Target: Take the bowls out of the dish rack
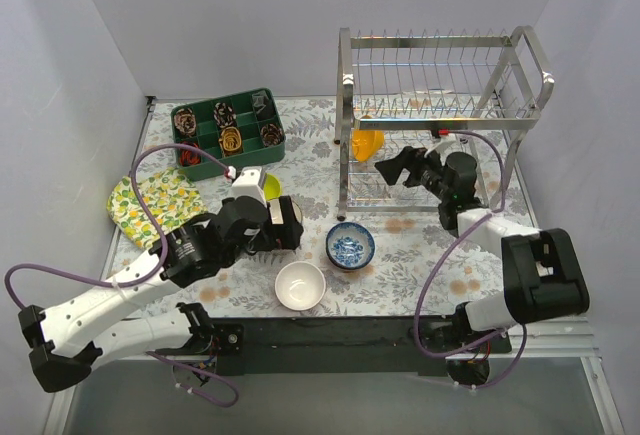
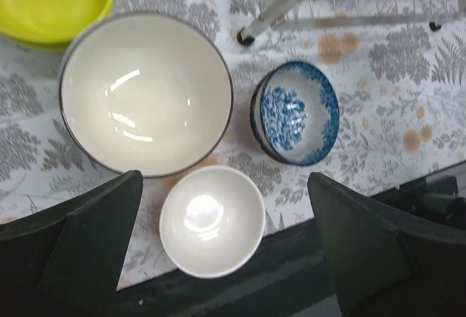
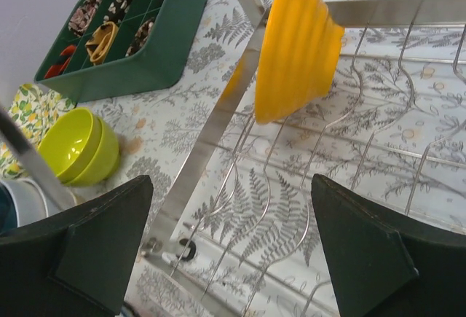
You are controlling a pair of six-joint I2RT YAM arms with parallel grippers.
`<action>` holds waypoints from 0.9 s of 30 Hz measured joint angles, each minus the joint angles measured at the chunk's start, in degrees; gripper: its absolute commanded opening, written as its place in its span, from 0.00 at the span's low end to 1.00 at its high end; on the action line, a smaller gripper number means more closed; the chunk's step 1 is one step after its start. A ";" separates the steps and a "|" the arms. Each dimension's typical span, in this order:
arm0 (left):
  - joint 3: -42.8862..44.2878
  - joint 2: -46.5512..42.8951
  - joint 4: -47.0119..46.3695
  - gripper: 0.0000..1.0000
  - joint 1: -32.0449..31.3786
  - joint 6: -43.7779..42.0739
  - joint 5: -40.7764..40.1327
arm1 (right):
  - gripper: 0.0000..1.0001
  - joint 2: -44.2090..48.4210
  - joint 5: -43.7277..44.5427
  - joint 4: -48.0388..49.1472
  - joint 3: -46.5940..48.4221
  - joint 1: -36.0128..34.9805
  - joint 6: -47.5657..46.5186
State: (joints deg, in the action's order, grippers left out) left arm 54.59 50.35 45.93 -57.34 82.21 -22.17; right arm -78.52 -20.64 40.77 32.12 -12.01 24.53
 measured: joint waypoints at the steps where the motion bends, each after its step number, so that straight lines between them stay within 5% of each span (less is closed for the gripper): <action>1: 0.55 0.42 -0.98 0.98 0.35 -1.40 -1.07 | 0.99 -2.10 0.13 0.85 1.53 0.00 0.11; 12: -6.40 -3.69 -20.96 0.98 17.55 -16.24 -3.69 | 0.99 -20.70 0.72 8.83 15.28 0.00 2.21; 20: -11.23 -3.28 -25.51 0.98 24.79 -19.54 -1.53 | 0.97 -28.68 1.22 9.66 19.67 -0.02 2.56; 27: -11.78 -3.30 -27.63 0.98 30.64 -19.39 3.93 | 0.77 -33.59 -1.01 10.51 25.35 -0.02 3.50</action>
State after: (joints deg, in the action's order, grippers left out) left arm 42.81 47.05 18.31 -26.70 62.83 -18.24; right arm -112.12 -21.65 51.29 57.47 -12.03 28.03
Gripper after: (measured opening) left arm 0.982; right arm 0.867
